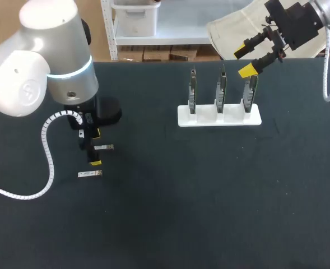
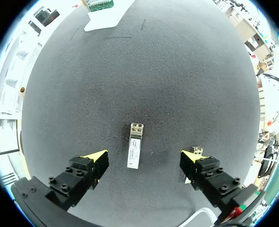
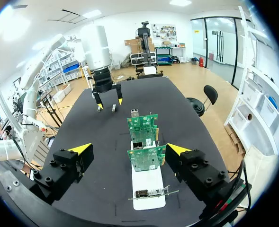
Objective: Pick up the optical module with the left hand, and insert it into the network port with the right hand.
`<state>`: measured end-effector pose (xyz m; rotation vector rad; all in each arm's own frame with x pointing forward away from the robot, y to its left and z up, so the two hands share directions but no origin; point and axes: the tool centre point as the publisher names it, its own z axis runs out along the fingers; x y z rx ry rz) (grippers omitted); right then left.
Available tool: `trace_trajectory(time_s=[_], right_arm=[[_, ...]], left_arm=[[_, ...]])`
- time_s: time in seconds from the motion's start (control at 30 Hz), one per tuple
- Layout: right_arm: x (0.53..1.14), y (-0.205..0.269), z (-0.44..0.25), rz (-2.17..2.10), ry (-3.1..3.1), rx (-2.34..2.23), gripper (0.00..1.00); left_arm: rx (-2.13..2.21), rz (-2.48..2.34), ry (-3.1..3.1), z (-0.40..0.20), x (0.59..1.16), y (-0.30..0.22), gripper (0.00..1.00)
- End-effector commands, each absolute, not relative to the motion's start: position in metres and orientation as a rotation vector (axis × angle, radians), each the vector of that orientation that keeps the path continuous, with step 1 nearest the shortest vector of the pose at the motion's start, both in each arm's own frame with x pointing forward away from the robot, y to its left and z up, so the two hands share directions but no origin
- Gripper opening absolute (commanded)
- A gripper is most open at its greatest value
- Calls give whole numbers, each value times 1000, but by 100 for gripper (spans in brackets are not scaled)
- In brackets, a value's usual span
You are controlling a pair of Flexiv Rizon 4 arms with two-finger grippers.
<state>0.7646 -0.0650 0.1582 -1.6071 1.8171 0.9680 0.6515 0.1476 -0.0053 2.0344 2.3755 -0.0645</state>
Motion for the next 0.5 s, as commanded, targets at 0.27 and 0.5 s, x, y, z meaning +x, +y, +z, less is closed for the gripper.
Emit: trace_trajectory(time_s=[0.27, 0.5], right_arm=[[763, -65, 158, 963, 1817, -1605, 100], [763, -65, 158, 963, 1817, -1605, 100]], left_arm=[[2057, -50, 2356, -8, 652, 147, 100], [2053, -54, 2368, -11, 650, 149, 100]])
